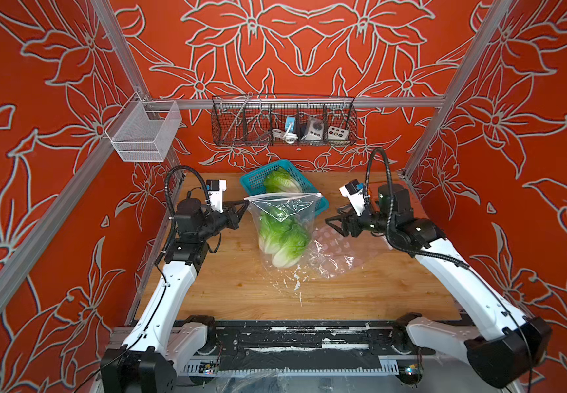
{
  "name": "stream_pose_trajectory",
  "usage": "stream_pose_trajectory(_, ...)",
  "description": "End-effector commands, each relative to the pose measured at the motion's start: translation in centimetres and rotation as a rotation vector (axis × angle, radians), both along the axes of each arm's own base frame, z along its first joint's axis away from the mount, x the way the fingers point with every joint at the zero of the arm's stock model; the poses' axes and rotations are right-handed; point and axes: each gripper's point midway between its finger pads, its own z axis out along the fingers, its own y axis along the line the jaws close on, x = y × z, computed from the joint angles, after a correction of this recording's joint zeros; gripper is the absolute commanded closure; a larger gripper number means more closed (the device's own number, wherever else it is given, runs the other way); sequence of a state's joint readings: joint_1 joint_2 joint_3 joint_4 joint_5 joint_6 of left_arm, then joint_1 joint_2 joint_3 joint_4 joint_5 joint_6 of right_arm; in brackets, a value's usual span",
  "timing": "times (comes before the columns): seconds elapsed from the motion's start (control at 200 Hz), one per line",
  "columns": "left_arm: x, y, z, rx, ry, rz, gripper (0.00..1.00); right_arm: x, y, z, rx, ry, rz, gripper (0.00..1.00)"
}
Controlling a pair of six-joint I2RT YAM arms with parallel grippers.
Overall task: Put the chinese cabbages into a zipper bag and zip it
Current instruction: Adjust the zipper food storage bag at the center of the board.
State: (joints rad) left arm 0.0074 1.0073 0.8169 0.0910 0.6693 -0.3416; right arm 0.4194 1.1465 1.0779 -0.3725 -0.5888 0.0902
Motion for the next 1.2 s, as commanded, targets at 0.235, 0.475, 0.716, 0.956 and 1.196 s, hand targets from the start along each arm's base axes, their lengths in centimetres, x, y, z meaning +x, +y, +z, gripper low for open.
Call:
stream_pose_trajectory(0.235,0.9,0.5,0.2,-0.008,-0.025,0.024,1.00,5.1,3.4,0.9,0.296,0.071,0.009,0.10)
stream_pose_trajectory(0.475,1.3,0.9,-0.7,0.005,-0.007,0.052,1.00,7.5,4.2,1.0,0.342,0.040,0.025,0.16)
stream_pose_trajectory(0.716,1.5,1.1,-1.1,0.015,0.006,0.067,1.00,8.1,4.8,3.1,0.466,-0.001,0.155,0.47)
stream_pose_trajectory(0.956,1.8,1.8,-1.2,0.035,0.020,0.100,1.00,8.3,3.1,2.6,0.451,-0.008,0.161,0.66)
stream_pose_trajectory(1.196,2.1,1.7,-1.3,0.026,0.029,0.098,1.00,8.3,2.9,1.4,0.348,0.000,0.180,0.68)
